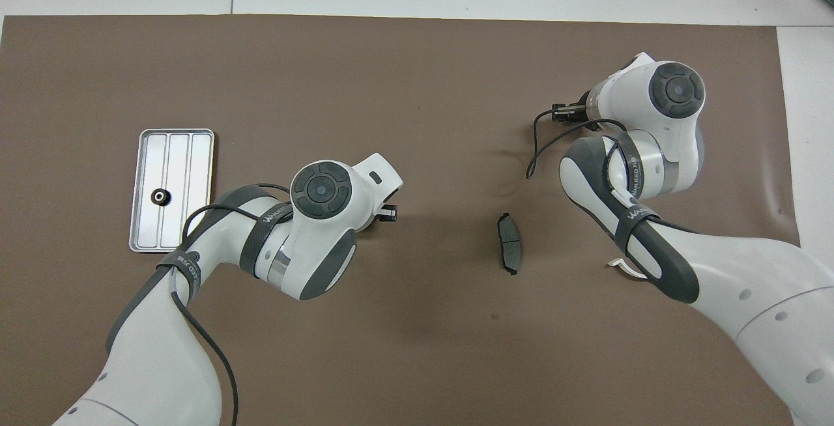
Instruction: Pick bearing gear from pile to tray
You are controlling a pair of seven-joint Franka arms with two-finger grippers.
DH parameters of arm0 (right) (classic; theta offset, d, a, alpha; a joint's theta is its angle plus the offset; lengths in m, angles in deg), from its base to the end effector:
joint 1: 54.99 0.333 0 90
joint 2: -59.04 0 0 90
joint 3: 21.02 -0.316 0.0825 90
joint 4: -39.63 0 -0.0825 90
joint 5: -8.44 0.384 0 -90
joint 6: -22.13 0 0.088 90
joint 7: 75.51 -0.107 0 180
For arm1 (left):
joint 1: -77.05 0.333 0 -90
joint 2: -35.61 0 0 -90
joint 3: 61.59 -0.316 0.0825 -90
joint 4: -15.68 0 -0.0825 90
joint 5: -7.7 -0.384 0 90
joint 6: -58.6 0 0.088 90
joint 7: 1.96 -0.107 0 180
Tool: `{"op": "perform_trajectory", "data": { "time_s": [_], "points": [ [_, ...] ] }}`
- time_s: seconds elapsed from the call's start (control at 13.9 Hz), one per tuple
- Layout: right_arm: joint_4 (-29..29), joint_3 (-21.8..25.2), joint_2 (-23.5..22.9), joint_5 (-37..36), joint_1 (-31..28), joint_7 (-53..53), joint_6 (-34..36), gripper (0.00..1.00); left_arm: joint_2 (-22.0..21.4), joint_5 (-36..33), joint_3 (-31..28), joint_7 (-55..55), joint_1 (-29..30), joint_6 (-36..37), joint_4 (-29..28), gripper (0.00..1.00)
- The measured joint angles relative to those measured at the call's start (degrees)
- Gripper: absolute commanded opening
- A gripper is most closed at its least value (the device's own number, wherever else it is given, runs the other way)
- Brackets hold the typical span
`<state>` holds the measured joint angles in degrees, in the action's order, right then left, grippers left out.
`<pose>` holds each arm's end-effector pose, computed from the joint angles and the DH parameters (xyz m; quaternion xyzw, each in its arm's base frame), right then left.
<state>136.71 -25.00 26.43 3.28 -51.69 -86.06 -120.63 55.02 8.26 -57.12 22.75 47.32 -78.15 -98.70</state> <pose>0.6930 0.0830 0.2894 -0.9933 0.0034 -0.1154 0.0047 0.5059 -0.3418 0.2957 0.9966 -0.0767 0.0149 0.0271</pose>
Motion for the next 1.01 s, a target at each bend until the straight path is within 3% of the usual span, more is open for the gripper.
{"op": "perform_trajectory", "data": {
  "time_s": [0.14, 0.36, 0.58, 1.01],
  "points": [
    [-0.01, -0.02, 0.0, 0.48, 0.05, 0.0, -0.02, 0.0, 0.03, 0.0, -0.19, 0.04, 0.17, 0.17, 0.44, 0.0],
    [-0.18, -0.2, 0.0, 0.6, 0.11, -0.49, -0.11, 0.0, 0.34, 0.0, -0.82, 0.04, 2.95, 4.86, 5.48, 0.0],
    [-0.8, -0.94, 0.17, 0.63, 1.22, -3.1, -0.26, 0.0, 0.87, -0.01, -1.07, -2.61, 9.38, 9.1, 10.98, 0.0],
    [-1.79, -1.25, 2.54, 0.6, 13.43, -19.77, 1.01, 0.0, 1.17, 0.23, -1.16, -17.96, 26.63, 11.67, 10.7, 0.0]
  ]
}}
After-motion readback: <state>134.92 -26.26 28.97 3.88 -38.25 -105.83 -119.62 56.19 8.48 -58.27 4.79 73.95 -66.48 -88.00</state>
